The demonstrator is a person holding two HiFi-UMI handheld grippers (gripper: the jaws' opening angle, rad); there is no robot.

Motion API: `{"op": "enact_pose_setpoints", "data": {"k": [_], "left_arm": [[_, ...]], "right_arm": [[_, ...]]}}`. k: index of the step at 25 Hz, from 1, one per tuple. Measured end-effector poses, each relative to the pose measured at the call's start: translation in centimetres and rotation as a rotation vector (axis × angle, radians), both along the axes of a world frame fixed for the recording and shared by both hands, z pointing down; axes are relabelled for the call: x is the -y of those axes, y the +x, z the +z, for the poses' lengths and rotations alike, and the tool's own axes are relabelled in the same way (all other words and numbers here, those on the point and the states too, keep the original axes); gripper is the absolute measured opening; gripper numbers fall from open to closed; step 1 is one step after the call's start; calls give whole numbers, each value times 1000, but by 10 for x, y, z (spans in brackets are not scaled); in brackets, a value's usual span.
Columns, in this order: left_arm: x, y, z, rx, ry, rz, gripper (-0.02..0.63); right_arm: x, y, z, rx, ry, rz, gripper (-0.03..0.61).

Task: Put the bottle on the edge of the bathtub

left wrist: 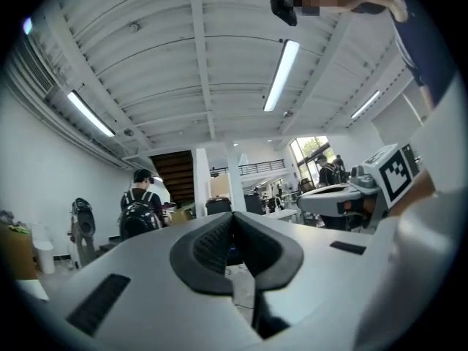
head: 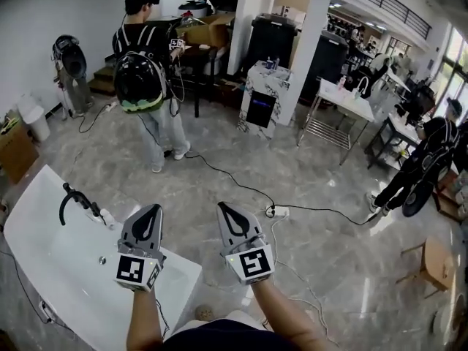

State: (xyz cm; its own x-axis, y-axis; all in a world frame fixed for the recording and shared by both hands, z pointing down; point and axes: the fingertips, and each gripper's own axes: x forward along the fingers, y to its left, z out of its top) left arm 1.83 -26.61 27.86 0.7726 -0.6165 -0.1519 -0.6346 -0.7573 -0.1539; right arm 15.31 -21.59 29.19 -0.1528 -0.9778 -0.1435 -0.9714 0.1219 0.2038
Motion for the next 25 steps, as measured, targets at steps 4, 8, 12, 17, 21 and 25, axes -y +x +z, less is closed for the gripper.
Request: {"op": "enact_pose_setpoints", "data": {"k": [4,8,12,17,21,25], "left_arm": [[-25,72,-9,-6,-18,120,2],[-73,145,-17,-8,-49,250,2],[-128,210,-26,-15,-72,367,2],[-188,259,-28,-4,-64,420,2],[-223,276,-27,-1,-69,424,2],[-245,279,-27,2,-50,417,2]], "right_arm": [[-40,66,-16,6,0,164,2],[-104,129,-30,15,8,324,2],[-170,184,-35,43,14,463,0],[-237,224,-36,59,32,577,2],[-277,240,-33,73,36,623,0],[-303,247,-30,81,42,647,2]]}}
